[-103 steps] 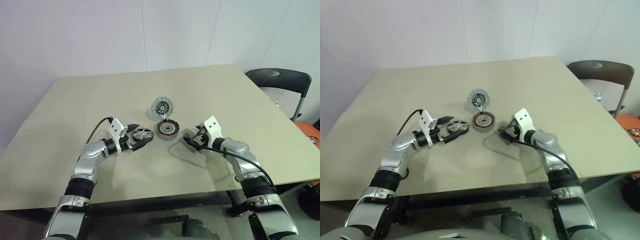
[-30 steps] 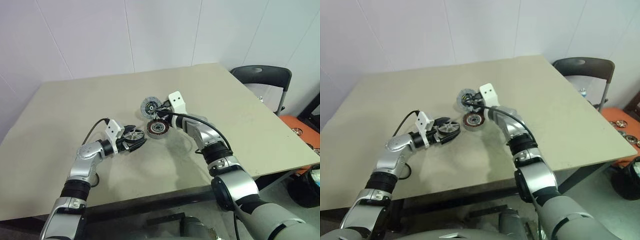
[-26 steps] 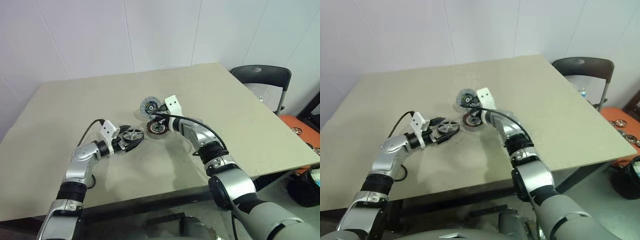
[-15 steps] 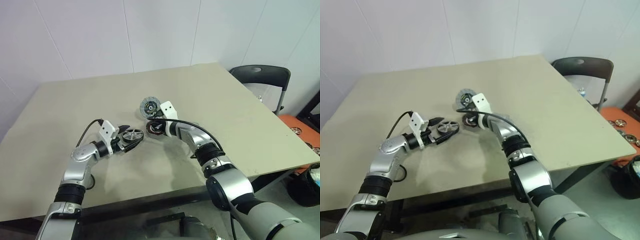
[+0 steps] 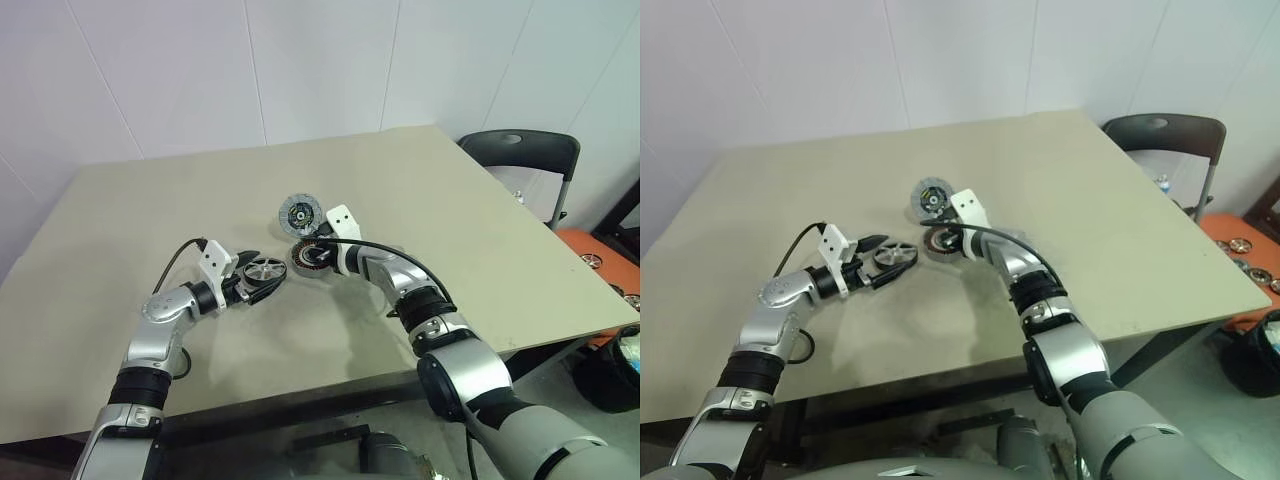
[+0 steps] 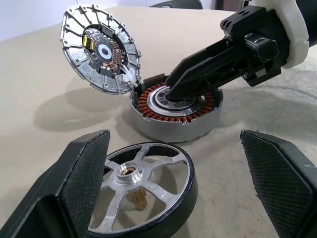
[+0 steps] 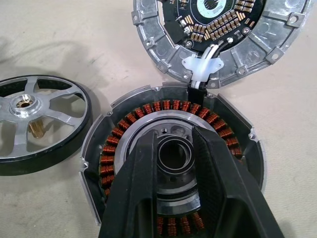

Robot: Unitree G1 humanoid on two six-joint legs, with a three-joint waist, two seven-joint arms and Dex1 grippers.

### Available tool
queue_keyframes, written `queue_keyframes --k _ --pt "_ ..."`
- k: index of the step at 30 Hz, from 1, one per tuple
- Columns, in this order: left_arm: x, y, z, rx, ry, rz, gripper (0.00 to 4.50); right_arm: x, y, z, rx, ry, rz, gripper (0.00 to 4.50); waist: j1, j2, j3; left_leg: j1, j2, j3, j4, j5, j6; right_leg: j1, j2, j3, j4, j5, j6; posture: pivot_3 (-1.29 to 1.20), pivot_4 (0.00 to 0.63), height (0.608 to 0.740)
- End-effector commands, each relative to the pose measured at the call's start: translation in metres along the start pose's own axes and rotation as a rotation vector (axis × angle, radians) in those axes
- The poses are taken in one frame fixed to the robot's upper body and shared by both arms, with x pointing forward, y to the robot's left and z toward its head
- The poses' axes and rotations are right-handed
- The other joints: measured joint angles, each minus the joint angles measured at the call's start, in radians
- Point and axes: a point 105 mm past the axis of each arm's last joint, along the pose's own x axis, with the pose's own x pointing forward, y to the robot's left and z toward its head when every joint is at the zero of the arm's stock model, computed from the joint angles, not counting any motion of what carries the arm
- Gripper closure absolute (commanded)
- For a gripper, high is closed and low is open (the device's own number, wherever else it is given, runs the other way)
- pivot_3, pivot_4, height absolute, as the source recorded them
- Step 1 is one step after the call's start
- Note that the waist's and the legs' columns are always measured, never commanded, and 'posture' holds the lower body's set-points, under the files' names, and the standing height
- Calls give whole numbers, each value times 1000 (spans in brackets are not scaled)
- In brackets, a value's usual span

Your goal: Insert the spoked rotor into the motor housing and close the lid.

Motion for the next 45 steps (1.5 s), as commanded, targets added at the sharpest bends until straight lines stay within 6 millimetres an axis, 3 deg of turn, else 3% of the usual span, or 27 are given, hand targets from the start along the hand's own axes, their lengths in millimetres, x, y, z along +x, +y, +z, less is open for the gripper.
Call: queue_keyframes --k 1,20,26,45 --pt "-1 3 14 31 -43 10 0 -4 -2 21 -26 -61 -6 3831 0 0 0 0 0 0 0 0 0 0 0 0 0 0 0 0 0 740" --pt "-1 4 14 31 -42 13 0 -6 -4 26 -4 -89 -11 3831 0 0 0 0 0 1 0 0 0 0 0 0 0 0 -1 0 0 740" --pt "1 3 12 29 -41 8 0 -4 3 25 -7 -98 1 3831 0 0 0 0 0 1 0 0 0 0 0 0 0 0 -1 0 0 740" --pt "2 1 15 33 -44 6 0 2 11 11 -19 -76 5 3831 0 0 0 0 0 1 0 0 0 0 0 0 0 1 -1 0 0 740"
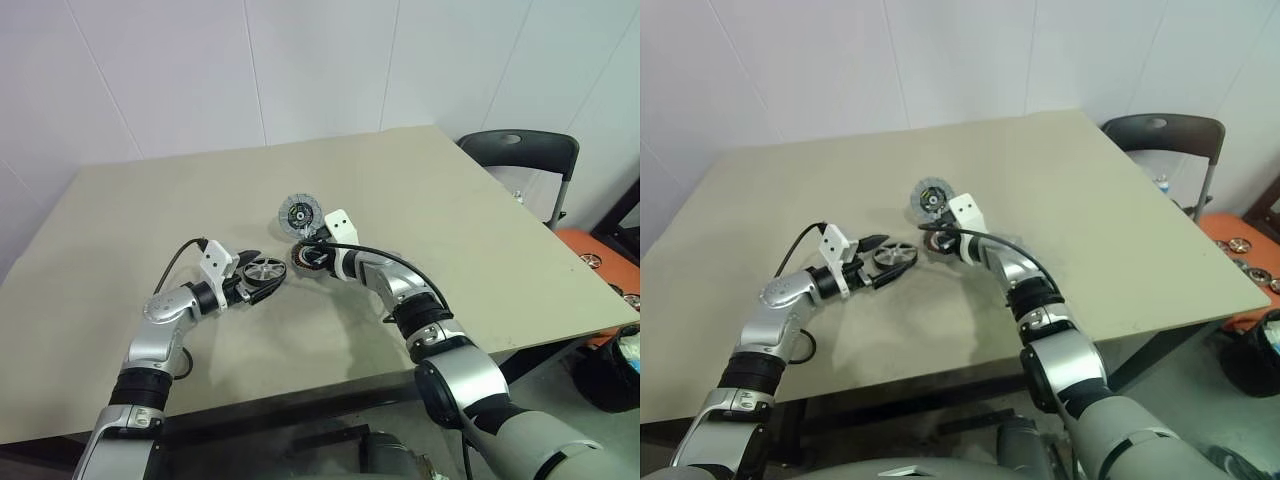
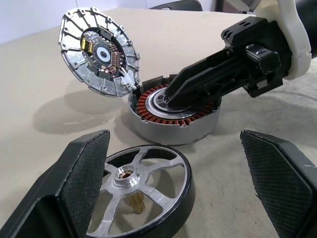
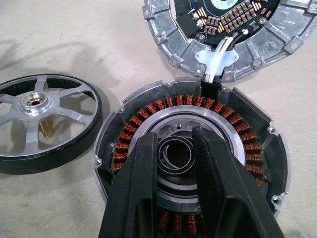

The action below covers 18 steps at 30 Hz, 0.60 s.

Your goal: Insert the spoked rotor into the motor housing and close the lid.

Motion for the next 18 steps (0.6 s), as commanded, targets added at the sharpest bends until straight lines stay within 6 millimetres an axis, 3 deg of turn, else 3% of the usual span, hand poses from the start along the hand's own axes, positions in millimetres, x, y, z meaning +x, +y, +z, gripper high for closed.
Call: queue_keyframes --k 1,18 --pt "1 3 14 32 -38 4 0 0 3 17 -41 -62 -5 3831 0 0 0 0 0 0 0 0 0 0 0 0 0 0 0 0 0 740" --pt "-3 5 10 36 -26 13 0 5 6 10 -41 -61 -11 3831 -1 0 0 0 0 0 0 0 0 0 0 0 0 0 0 0 0 740"
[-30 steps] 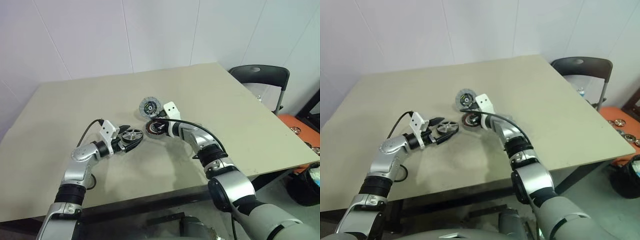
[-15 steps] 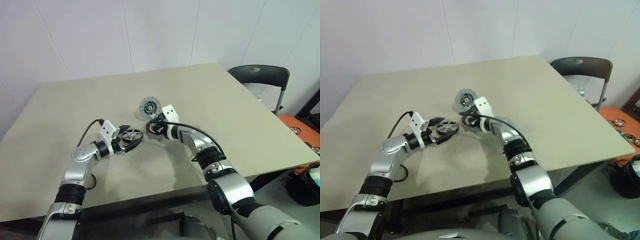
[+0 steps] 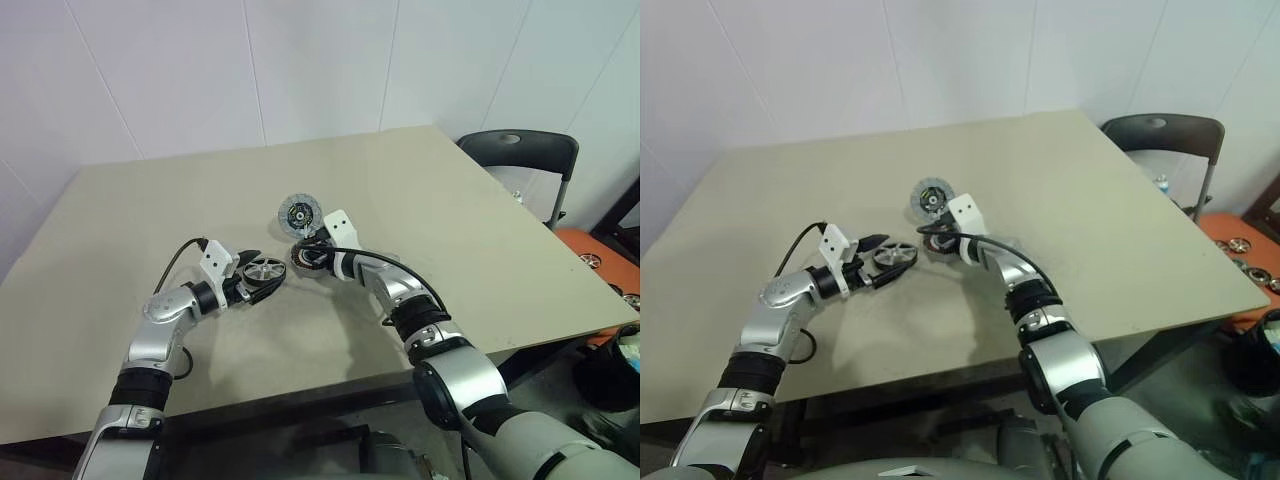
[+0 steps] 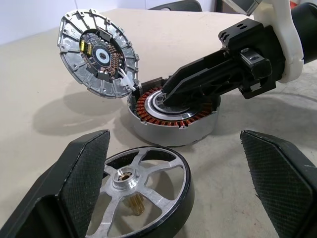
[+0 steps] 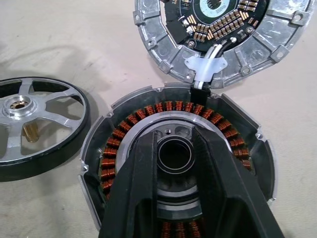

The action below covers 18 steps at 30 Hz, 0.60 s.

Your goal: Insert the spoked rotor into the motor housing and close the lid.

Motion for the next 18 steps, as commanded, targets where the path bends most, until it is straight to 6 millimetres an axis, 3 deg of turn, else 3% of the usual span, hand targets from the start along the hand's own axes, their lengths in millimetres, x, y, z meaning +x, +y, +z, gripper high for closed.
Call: queue_keyframes --k 1,10,18 --pt "-2 5 9 32 -25 13 0 2 6 11 -7 -34 17 3831 0 0 0 0 0 0 0 0 0 0 0 0 0 0 0 0 0 740" --pt "0 4 9 37 -28 10 0 1 3 14 -9 -45 -2 3831 0 0 0 0 0 0 1 0 0 0 0 0 0 0 -1 0 0 740" --pt "1 4 8 40 -30 10 0 1 0 18 -20 -56 -24 1108 0 0 0 0 0 0 1 0 0 0 0 0 0 1 -1 0 0 740"
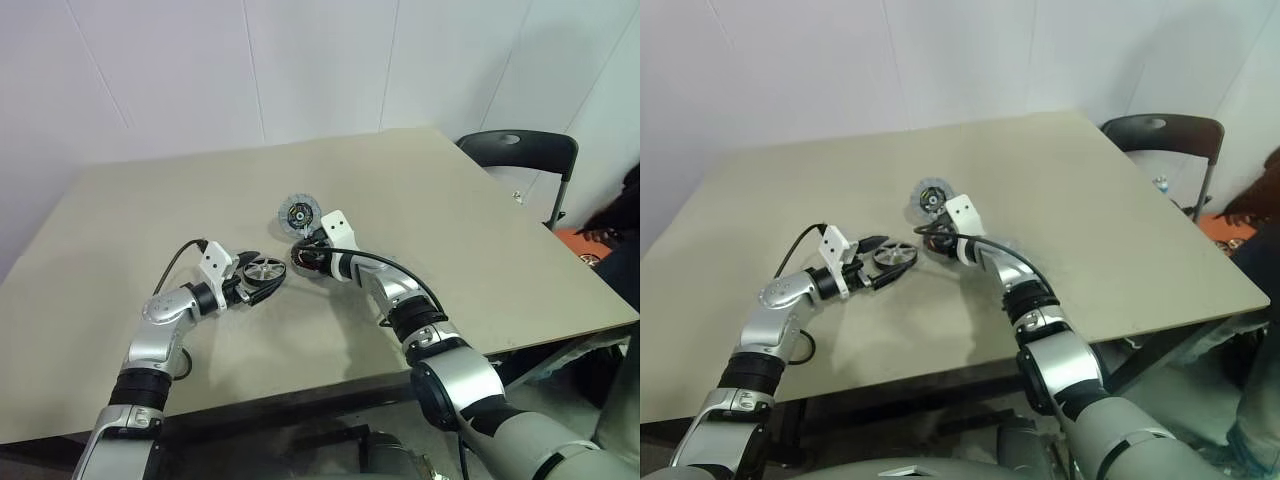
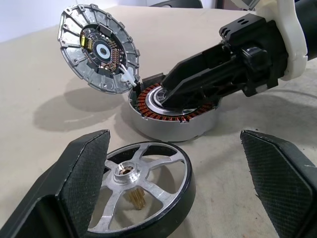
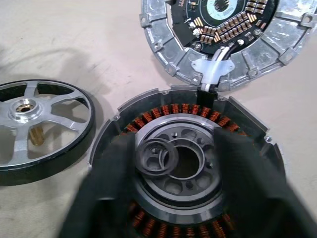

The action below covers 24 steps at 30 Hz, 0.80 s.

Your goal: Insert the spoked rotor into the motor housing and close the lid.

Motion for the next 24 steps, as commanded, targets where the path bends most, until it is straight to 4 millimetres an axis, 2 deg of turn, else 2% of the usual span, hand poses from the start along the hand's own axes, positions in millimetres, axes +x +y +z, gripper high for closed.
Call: queue_keyframes --k 1,7,11,18,21,24 --pt "1 4 11 33 -34 7 0 0 0 18 -24 -54 -6 795 0 0 0 0 0 0 0 0 0 0 0 0 0 0 0 0 0 740" --pt "1 4 10 33 -32 8 0 -1 3 20 -52 -52 31 795 0 0 0 0 0 0 0 0 0 0 0 0 0 0 0 0 0 740" --pt "1 3 9 33 -31 6 0 -11 9 34 -86 -86 130 795 -1 0 0 0 0 0 0 0 0 0 0 0 0 0 0 0 0 740" --pt "3 2 9 30 -31 4 0 -32 3 55 -166 -120 183 795 1 0 0 0 0 0 0 0 0 0 0 0 0 0 0 0 0 740" --pt "5 2 8 29 -30 3 0 -39 6 48 -245 -66 228 795 3 0 0 0 0 0 0 0 0 0 0 0 0 0 0 0 0 740" --pt "5 1 7 27 -29 3 0 -42 9 25 -334 44 262 795 3 0 0 0 0 1 0 0 0 0 0 0 -1 0 0 0 0 740"
